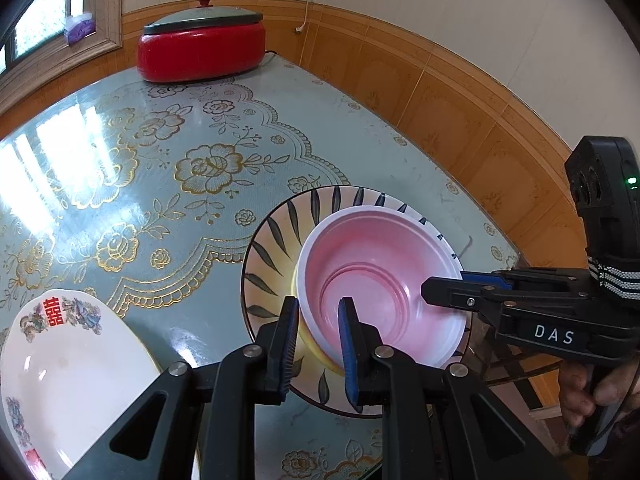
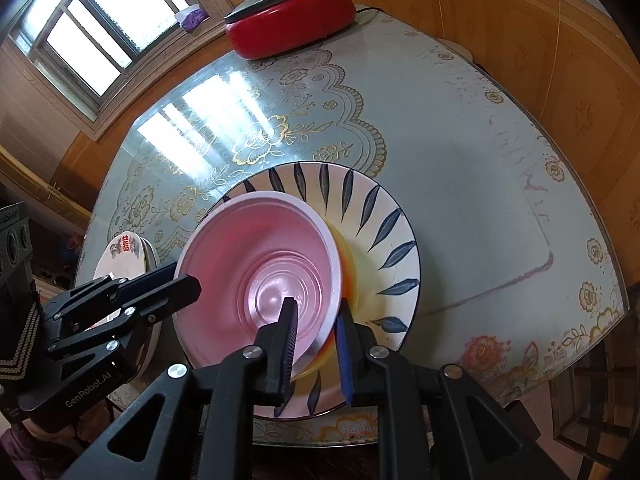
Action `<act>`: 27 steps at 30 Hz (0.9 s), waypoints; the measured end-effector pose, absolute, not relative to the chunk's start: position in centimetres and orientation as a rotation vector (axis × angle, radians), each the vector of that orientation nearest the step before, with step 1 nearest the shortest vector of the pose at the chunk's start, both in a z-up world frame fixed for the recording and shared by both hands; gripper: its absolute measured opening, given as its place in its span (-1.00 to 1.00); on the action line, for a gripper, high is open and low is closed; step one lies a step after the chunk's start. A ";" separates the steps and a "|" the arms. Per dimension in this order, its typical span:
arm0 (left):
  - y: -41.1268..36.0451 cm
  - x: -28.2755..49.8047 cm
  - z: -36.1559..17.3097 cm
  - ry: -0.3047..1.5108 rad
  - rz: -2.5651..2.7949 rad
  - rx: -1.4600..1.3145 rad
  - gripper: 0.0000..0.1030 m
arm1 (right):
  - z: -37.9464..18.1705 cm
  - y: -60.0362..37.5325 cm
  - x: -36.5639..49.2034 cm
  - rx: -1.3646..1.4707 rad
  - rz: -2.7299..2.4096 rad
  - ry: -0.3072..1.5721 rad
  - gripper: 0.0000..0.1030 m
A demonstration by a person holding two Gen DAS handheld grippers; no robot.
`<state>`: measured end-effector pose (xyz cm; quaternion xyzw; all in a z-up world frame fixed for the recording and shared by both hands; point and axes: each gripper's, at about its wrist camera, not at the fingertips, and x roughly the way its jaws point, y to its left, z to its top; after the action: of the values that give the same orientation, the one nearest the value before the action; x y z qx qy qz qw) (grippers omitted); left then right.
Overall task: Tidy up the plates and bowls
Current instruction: 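Lower the red bowl into the yellow bowl with both grippers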
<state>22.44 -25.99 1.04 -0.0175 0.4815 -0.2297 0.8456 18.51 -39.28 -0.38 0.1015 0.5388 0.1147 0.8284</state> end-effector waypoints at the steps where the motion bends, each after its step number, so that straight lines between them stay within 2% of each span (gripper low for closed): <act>1: -26.0 22.4 1.0 1.016 -0.482 -0.035 -0.62 | -0.4 -39.3 18.5 0.214 0.242 1.144 -0.65; 5: -25.9 22.5 0.8 1.015 -0.473 -0.035 -0.63 | -0.2 -39.4 18.5 0.197 0.232 1.133 -0.54; 27: -25.5 22.3 0.0 1.005 -0.386 -0.044 -0.59 | -1.5 -39.4 18.9 0.145 0.267 1.131 -0.53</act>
<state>22.30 -25.55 0.03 -0.0208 0.4784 -0.1838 0.8585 18.86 -39.40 -1.46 0.0685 0.5337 0.1259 0.8334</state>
